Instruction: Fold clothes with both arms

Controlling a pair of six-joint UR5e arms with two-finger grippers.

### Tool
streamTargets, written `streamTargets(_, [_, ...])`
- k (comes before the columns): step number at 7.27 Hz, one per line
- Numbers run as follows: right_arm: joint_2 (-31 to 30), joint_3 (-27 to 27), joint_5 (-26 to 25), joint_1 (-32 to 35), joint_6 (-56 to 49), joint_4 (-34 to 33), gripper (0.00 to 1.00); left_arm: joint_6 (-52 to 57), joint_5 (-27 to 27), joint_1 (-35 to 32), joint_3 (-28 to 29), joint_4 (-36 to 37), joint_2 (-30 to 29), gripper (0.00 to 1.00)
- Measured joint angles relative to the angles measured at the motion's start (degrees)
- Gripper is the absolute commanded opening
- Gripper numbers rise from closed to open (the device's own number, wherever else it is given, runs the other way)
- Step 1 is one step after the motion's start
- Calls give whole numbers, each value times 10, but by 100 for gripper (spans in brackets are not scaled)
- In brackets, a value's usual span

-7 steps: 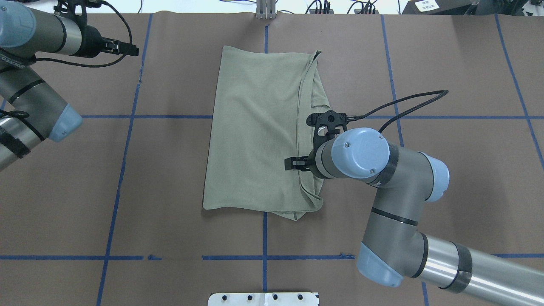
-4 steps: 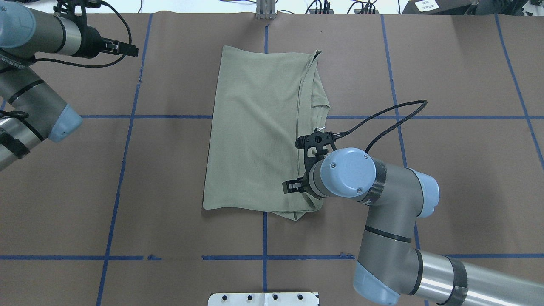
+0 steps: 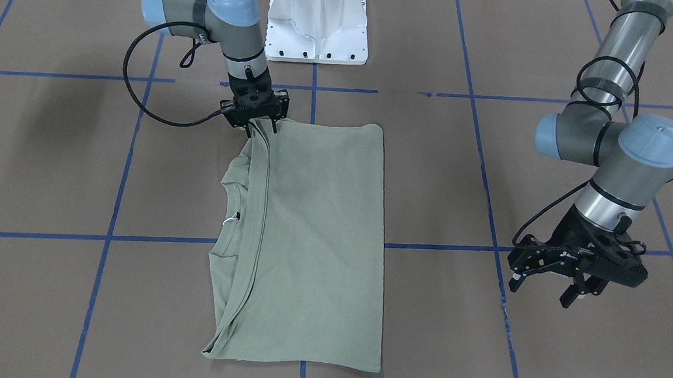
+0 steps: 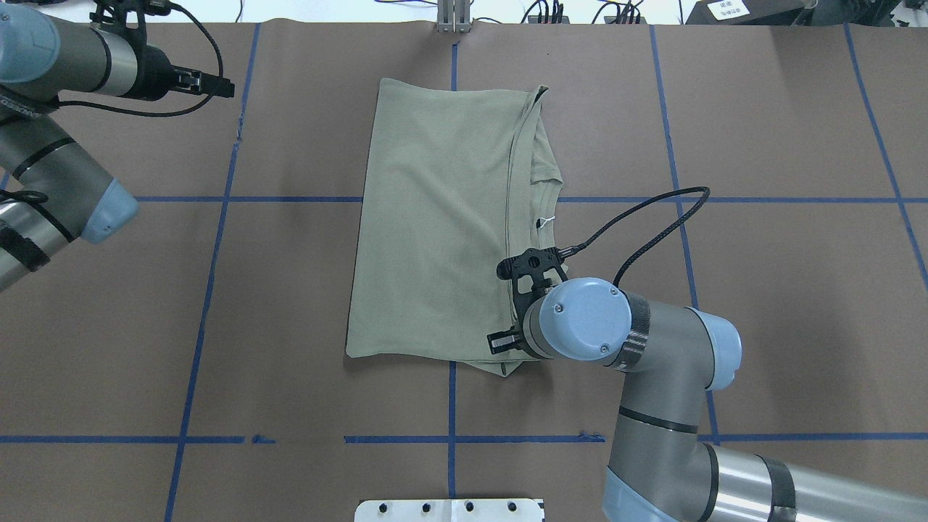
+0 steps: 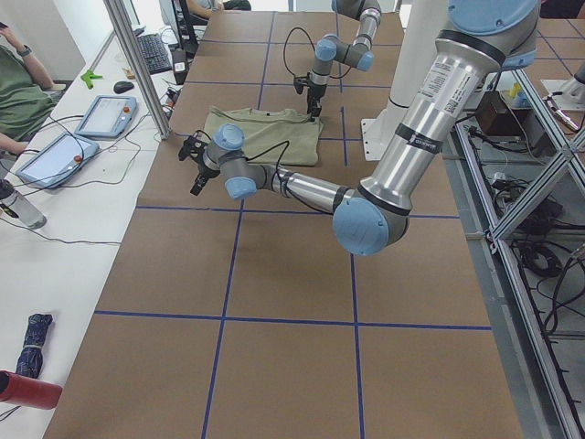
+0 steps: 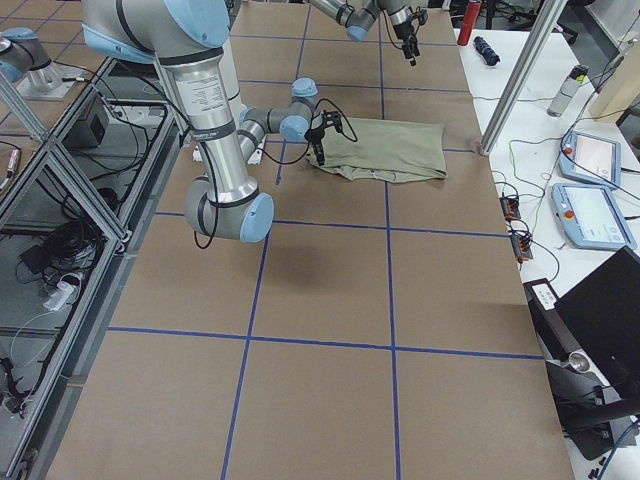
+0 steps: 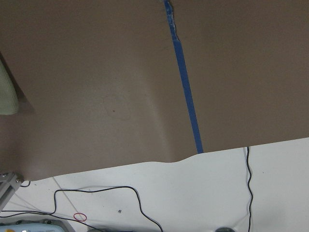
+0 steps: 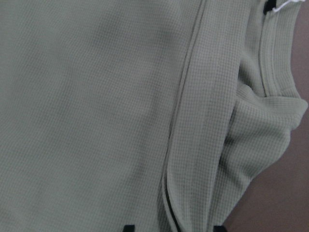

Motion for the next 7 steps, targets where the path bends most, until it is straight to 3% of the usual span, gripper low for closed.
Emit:
streamTargets(5, [-8, 16, -4, 22, 3, -6, 0, 0, 0, 0, -1, 0, 0, 100])
streamTargets(7, [-57, 60, -10, 23, 33, -7, 0, 0, 0, 0, 0, 0, 0, 100])
